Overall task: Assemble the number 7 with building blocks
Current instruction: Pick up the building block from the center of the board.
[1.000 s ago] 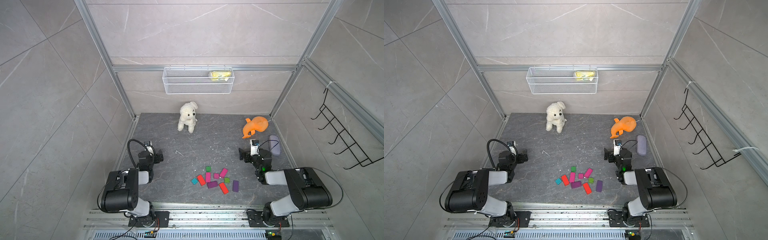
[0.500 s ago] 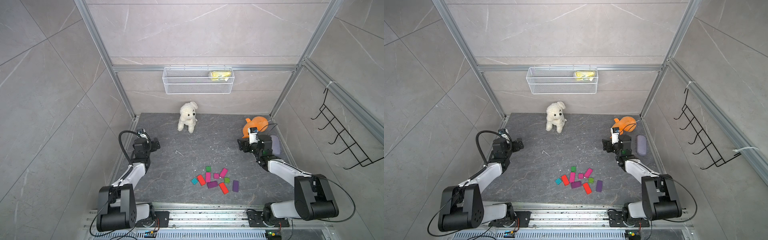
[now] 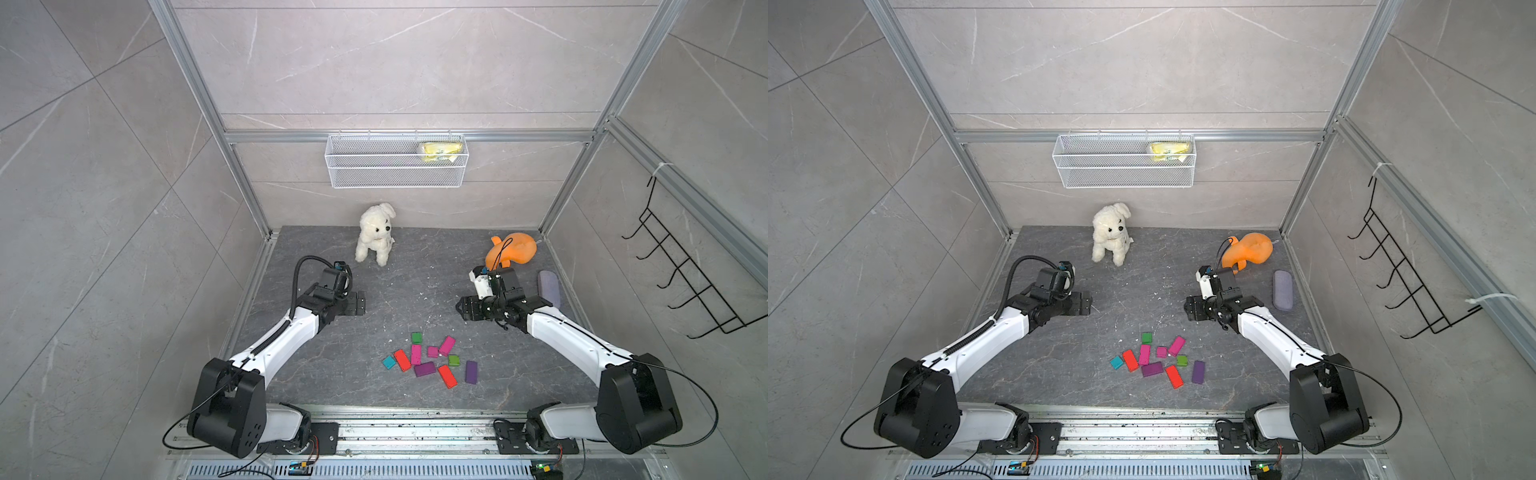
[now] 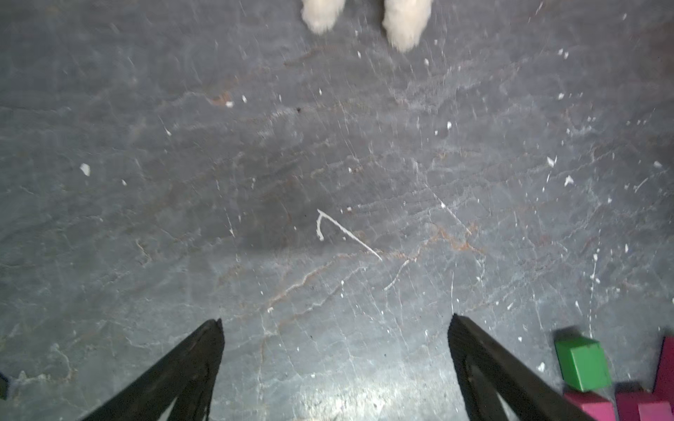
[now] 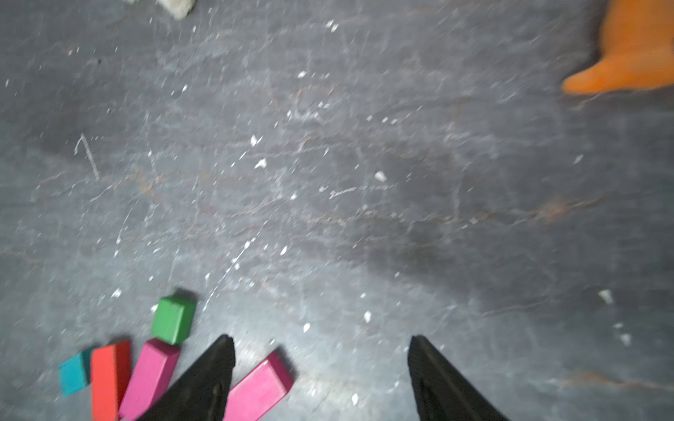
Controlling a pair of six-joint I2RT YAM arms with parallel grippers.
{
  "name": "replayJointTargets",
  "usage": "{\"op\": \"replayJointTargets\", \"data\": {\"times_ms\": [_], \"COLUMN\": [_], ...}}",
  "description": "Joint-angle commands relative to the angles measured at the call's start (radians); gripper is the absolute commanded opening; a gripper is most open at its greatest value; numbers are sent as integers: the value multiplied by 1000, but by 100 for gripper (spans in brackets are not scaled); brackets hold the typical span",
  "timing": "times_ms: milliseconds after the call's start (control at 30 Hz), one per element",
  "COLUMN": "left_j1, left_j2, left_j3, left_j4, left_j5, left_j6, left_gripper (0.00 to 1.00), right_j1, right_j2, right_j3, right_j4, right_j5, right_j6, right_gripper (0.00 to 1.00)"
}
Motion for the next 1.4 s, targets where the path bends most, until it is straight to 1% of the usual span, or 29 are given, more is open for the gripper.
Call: {"op": "replayJointTargets", "data": {"times_ms": [0,67,167,267,400,533,600,733,867,1000,1300,1367], "left_j1": [-28,-42,-55,-89,-125,-176,-194,-214,-220,-221,-226,-225], "left_j2": [-18,-46,-50,-20,38,92,123,165,161,163,198,204], "left_j3": [24,6,-3,4,36,67,83,114,114,113,129,132], "left_j4": [-136,-125,-126,-127,-132,-123,-122,-121,-115,-110,-103,-106], "left_j5": [11,34,139,141,144,145,130,129,107,110,119,119], "left_j6": [-49,-87,-107,-108,-128,-133,-131,-134,-132,-124,-120,-118], "left_gripper": [100,100,100,100,100,100,100,100,100,100,100,100], "right_j1": [42,62,99,158,241,286,294,307,309,319,327,330], "right_j2": [-44,-73,-110,-107,-54,4,25,67,134,178,253,280], "right_j3": [25,6,-36,-60,-43,-23,-21,-20,-4,18,61,78], "right_j4": [-162,-197,-227,-235,-264,-291,-281,-215,-180,-152,-190,-215], "right_j5": [-8,12,41,58,137,194,221,219,218,195,215,219], "right_j6": [62,96,156,218,310,390,424,479,510,538,555,548], "right_gripper": [76,75,75,74,73,70,68,67,67,67,67,65]}}
